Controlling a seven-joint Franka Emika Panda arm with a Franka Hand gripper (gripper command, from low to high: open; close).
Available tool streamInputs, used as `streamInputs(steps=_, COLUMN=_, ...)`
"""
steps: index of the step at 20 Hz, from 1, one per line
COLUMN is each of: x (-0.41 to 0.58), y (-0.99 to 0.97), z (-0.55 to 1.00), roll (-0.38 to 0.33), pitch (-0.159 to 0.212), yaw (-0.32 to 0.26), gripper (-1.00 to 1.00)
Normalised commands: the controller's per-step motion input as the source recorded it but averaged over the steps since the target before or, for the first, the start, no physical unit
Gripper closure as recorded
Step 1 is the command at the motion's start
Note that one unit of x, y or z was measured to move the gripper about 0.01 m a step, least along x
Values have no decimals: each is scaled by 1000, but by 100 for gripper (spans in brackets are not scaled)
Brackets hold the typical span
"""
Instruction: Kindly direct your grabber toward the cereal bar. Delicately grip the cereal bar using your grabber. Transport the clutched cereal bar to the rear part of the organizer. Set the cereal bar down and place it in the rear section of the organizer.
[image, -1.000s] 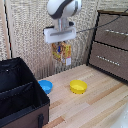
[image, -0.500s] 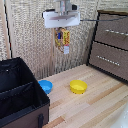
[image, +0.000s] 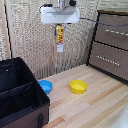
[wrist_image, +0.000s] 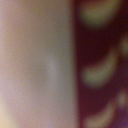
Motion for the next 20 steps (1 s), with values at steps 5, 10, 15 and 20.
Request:
streamInputs(steps=5, x=0, y=358, z=235, roll=0, pitch=-3, yaw=-282, gripper=100)
streamInputs(steps=10, x=0, y=313, z=199, roll=0, pitch=0, yaw=-298, gripper=100)
streamInputs(steps=15, x=0, y=421, z=85, roll=0, pitch=0, yaw=-273, gripper=100)
streamInputs(steps=20, x=0, y=653, z=0, roll=0, pitch=3, yaw=-197, gripper=100)
